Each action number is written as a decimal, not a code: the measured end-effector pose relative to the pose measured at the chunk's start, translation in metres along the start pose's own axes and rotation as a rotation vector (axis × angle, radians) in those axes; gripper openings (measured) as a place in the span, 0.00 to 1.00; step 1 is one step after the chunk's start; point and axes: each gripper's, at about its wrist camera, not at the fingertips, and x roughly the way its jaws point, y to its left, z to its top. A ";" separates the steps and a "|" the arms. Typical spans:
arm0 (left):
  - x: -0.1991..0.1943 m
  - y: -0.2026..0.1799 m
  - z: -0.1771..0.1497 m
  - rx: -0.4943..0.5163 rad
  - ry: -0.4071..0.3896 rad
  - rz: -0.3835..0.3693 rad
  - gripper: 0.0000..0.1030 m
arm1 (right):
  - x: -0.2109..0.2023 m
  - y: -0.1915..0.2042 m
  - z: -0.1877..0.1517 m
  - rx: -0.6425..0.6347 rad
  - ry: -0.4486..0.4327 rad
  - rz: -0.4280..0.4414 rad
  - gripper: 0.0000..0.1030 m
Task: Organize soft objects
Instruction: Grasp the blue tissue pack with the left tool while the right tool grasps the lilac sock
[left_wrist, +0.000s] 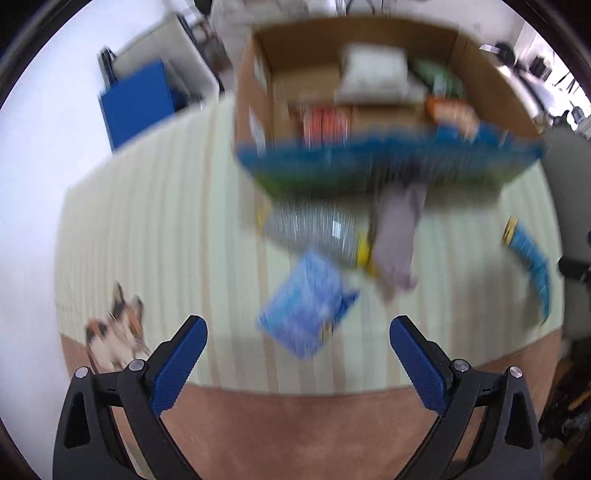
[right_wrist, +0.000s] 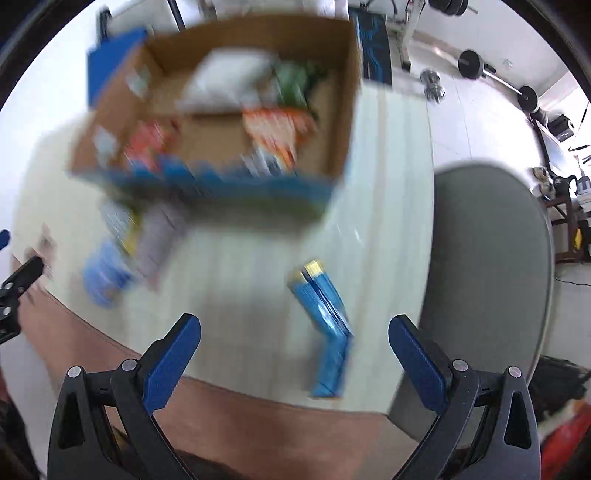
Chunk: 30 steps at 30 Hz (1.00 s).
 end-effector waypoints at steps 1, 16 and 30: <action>0.010 -0.001 -0.004 0.003 0.016 0.005 0.99 | 0.011 -0.003 -0.003 0.007 0.021 -0.004 1.00; 0.118 -0.033 -0.005 0.227 0.182 0.089 0.77 | 0.055 0.069 0.029 0.193 -0.002 0.380 0.83; 0.121 0.038 -0.028 -0.275 0.282 -0.161 0.70 | 0.090 0.157 0.069 0.031 0.012 0.269 0.48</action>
